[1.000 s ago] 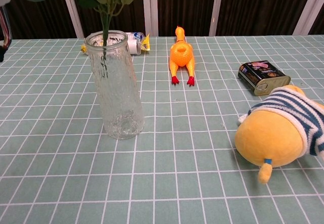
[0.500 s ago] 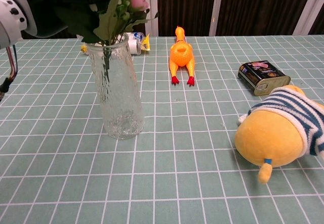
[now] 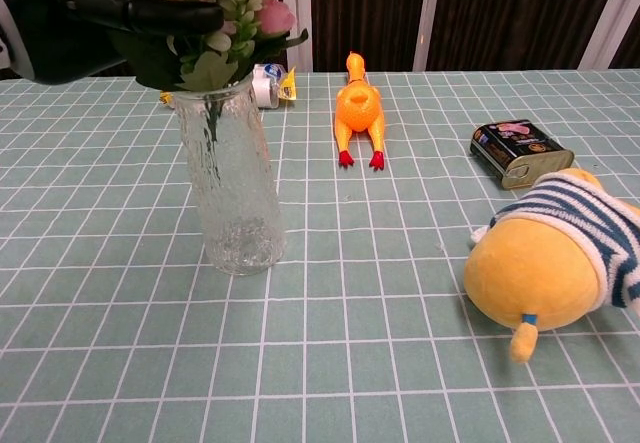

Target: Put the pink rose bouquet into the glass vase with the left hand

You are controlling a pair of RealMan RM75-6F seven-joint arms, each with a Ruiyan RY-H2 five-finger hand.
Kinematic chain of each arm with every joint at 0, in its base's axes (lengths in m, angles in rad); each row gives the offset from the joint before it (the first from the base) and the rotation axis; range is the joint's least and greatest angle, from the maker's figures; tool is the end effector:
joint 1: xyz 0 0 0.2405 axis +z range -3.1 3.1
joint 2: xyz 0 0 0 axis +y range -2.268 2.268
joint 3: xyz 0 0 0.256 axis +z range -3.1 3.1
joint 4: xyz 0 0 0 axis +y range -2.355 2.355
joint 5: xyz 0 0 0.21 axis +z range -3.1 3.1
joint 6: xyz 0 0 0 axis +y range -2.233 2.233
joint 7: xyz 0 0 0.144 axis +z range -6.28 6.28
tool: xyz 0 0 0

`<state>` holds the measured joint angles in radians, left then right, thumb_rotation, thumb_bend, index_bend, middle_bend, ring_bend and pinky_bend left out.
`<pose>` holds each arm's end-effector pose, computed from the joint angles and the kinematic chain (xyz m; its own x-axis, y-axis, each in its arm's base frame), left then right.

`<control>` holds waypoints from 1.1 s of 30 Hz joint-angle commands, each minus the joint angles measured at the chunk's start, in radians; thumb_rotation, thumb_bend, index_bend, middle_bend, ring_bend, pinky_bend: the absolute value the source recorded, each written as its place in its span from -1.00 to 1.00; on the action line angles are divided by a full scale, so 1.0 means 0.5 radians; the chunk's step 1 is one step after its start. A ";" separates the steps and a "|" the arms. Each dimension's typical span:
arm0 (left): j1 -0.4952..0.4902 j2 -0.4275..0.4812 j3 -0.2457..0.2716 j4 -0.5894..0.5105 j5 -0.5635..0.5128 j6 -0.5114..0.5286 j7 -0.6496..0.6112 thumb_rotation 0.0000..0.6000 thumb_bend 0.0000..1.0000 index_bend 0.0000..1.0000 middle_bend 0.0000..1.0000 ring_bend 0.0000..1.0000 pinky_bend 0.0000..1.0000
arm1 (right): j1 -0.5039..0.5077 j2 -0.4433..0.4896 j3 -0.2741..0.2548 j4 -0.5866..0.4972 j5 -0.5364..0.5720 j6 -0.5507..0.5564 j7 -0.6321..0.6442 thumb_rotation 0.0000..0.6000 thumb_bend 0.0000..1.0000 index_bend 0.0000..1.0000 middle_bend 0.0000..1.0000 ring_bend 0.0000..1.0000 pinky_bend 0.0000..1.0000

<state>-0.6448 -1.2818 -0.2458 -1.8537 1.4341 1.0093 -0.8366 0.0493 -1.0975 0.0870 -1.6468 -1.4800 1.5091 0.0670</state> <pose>-0.0908 0.3001 0.0631 -0.5127 0.5925 0.6213 0.6803 -0.1611 0.7150 -0.3102 -0.1771 0.1722 0.3173 0.0465 0.9472 -0.9482 0.0352 0.3159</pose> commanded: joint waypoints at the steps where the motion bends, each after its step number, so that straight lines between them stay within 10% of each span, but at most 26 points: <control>1: 0.032 0.121 0.021 -0.072 0.003 -0.025 -0.129 1.00 -0.60 -0.85 -0.79 -1.00 -0.99 | -0.002 0.001 -0.001 -0.003 -0.006 0.005 0.000 1.00 -0.46 -0.71 -0.86 -0.94 -1.00; 17: 0.221 0.650 0.085 -0.224 0.147 0.131 -0.288 1.00 -0.73 -0.91 -0.88 -1.00 -1.00 | -0.009 -0.001 -0.006 -0.023 -0.031 0.030 -0.006 1.00 -0.46 -0.71 -0.86 -0.94 -1.00; 27: 0.662 0.623 0.131 -0.260 0.198 0.970 1.154 1.00 -0.73 -0.84 -0.88 -1.00 -1.00 | -0.009 0.009 -0.022 -0.040 -0.077 0.039 0.009 1.00 -0.46 -0.71 -0.86 -0.94 -1.00; 33: 0.826 0.501 0.248 -0.081 0.261 1.155 1.606 1.00 -0.73 -0.78 -0.85 -1.00 -1.00 | -0.010 0.027 -0.038 -0.046 -0.118 0.048 0.019 1.00 -0.46 -0.71 -0.86 -0.94 -1.00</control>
<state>-0.3254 -0.9834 -0.1642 -1.9515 1.5408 1.4680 -0.2092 0.0443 -1.0851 0.0683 -1.6688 -1.5372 1.5310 0.0754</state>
